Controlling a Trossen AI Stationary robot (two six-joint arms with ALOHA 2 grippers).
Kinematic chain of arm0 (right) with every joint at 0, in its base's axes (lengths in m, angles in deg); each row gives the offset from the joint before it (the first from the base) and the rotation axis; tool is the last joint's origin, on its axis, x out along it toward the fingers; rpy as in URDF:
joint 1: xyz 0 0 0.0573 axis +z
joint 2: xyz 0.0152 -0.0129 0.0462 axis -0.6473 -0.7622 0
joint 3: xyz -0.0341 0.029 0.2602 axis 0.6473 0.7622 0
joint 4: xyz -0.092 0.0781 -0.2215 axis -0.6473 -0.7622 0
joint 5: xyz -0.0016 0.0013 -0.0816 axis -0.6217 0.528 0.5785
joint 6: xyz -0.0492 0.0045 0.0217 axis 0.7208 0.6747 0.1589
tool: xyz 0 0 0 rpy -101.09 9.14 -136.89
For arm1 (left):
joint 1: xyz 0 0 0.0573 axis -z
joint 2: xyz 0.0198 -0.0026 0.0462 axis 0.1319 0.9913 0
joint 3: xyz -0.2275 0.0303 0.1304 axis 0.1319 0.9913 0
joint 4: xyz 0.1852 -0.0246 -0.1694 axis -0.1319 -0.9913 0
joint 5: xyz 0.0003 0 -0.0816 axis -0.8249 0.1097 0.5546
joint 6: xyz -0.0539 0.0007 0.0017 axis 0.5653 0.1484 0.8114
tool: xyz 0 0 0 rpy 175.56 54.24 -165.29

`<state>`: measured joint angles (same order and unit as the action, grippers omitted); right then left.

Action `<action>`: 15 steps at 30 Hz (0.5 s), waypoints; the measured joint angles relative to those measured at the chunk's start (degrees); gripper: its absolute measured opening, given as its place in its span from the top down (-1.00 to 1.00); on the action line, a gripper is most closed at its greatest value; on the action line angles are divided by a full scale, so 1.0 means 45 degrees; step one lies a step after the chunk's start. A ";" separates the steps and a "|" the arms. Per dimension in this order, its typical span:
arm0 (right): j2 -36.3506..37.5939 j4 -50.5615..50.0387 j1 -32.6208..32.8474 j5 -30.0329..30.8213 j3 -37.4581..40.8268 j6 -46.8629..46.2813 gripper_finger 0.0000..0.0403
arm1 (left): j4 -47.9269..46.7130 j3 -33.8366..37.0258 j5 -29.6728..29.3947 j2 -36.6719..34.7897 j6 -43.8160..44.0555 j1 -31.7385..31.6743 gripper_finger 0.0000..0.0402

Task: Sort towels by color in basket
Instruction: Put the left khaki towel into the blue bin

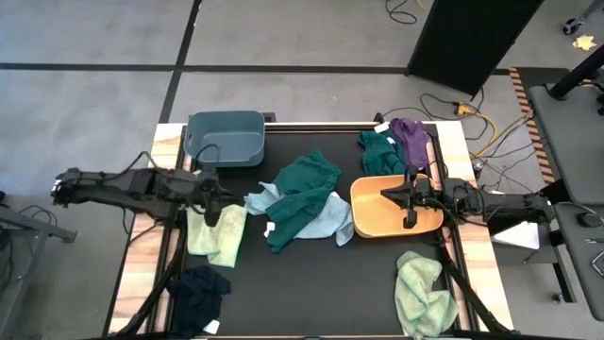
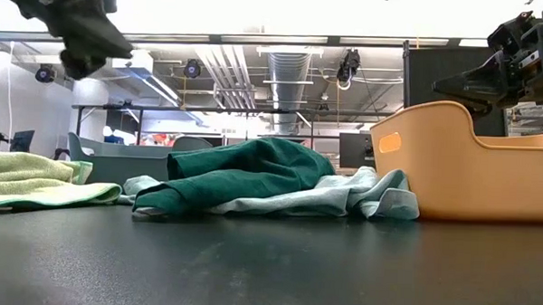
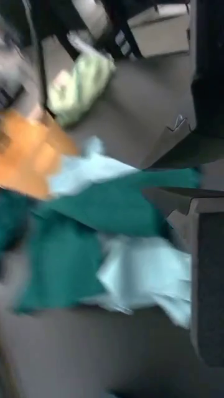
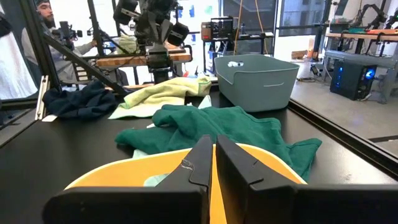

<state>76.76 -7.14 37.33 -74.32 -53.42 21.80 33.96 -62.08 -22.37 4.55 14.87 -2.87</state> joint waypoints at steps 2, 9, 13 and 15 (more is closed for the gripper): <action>0.0005 0.0000 0.0000 0.0000 0.0000 0.0000 0.94 | -0.1190 -0.0844 0.0318 0.0878 0.1114 0.0000 0.82; 0.0005 0.0000 0.0000 0.0000 -0.0003 0.0002 0.94 | -0.4346 -0.2883 0.2603 0.4336 0.2949 -0.0005 0.82; 0.0005 0.0000 0.0000 0.0000 -0.0005 0.0000 0.94 | -0.6124 -0.3777 0.3492 0.6309 0.3946 -0.0005 0.82; 0.0005 0.0000 0.0000 0.0000 -0.0004 0.0000 0.94 | -0.7142 -0.4196 0.3594 0.7327 0.4185 -0.0010 0.82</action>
<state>76.78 -7.14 37.33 -74.32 -53.44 21.80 1.82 -80.97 -6.19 37.52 33.71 -2.91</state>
